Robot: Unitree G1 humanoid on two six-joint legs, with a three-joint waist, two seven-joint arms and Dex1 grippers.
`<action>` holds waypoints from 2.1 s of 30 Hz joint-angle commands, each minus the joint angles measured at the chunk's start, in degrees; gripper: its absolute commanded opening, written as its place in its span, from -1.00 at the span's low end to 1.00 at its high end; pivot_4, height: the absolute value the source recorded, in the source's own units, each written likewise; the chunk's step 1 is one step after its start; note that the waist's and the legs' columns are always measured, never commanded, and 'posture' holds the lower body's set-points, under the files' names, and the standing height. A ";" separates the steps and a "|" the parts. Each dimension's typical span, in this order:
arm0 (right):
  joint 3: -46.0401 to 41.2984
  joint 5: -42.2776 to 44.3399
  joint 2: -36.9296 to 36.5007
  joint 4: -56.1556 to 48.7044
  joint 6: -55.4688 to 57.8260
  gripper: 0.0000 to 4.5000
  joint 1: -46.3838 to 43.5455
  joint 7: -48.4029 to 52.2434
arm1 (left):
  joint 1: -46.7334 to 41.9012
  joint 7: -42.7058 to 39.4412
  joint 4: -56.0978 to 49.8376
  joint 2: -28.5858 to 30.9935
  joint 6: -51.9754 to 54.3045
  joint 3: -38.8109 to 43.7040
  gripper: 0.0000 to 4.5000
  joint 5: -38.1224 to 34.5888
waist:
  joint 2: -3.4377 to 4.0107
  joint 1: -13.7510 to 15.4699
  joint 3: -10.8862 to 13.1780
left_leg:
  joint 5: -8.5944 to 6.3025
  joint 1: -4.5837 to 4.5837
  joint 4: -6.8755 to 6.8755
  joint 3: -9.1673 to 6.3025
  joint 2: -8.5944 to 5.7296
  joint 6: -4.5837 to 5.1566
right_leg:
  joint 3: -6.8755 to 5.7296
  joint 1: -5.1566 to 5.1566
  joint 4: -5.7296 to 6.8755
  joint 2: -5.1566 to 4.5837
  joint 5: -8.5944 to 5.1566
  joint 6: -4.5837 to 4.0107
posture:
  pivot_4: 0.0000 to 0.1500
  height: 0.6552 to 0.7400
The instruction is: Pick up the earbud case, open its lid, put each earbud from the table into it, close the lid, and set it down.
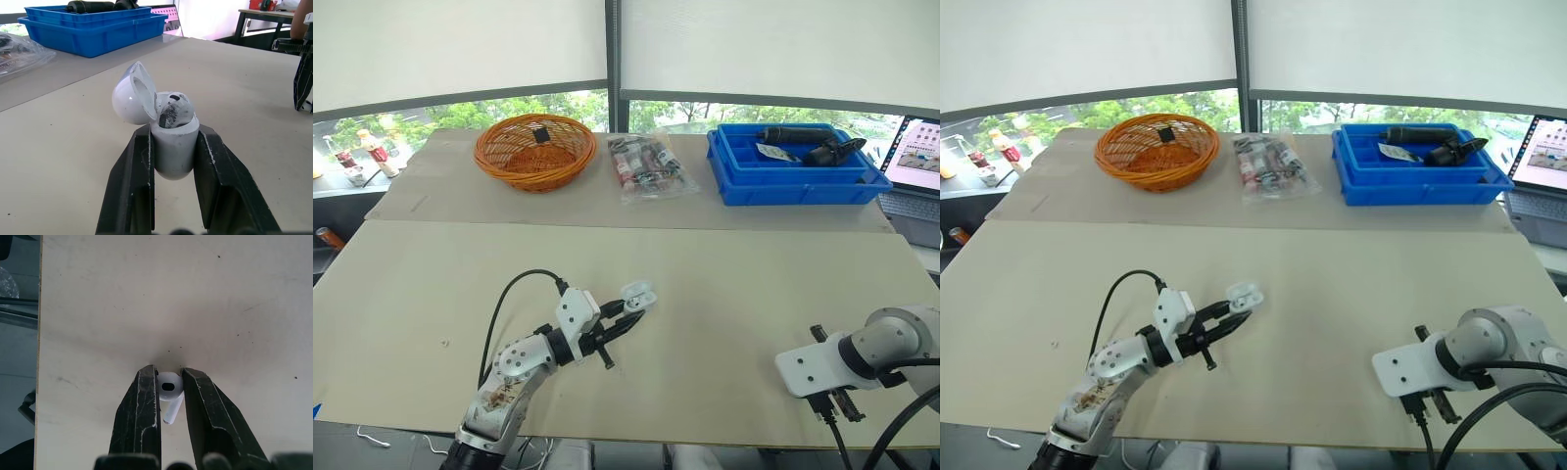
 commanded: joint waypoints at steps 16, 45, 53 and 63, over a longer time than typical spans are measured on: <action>-15.66 31.32 28.69 -11.55 27.62 -0.86 -15.58 -20.98 | -5.06 0.09 1.80 -4.10 -1.09 0.57 -0.74 -1.74 | -0.14 0.00 0.03 | 0.00 -0.09 0.05 -0.04 -0.02 0.00 | -0.02 -0.03 0.03 0.00 0.01 -0.01 | 1.00 0.44; -4.74 26.23 63.46 -9.82 14.62 -0.86 -10.46 -58.55 | -15.52 -1.32 8.56 -8.19 2.90 2.50 -0.74 -5.42 | -0.07 -1.09 0.00 | 0.01 -0.27 0.02 -0.18 -0.03 -0.02 | -0.11 -0.25 0.10 0.02 0.01 -0.01 | 1.00 0.44; -3.39 21.87 61.75 -6.25 10.52 -0.86 -9.69 -58.32 | -15.33 -1.06 8.13 -8.05 3.13 2.82 -0.74 -5.50 | -0.07 -1.41 0.00 | 0.01 -0.27 -0.01 -0.18 -0.02 -0.01 | -0.11 -0.26 0.10 0.03 0.01 -0.01 | 1.00 0.44; 1.88 15.52 59.91 -5.33 6.97 -0.86 -8.19 -58.05 | -15.57 -0.90 7.81 -7.96 3.23 2.84 -0.74 -5.61 | -0.07 -1.51 0.00 | 0.01 -0.28 -0.01 -0.18 -0.03 -0.01 | -0.10 -0.27 0.09 0.02 0.01 -0.01 | 1.00 0.44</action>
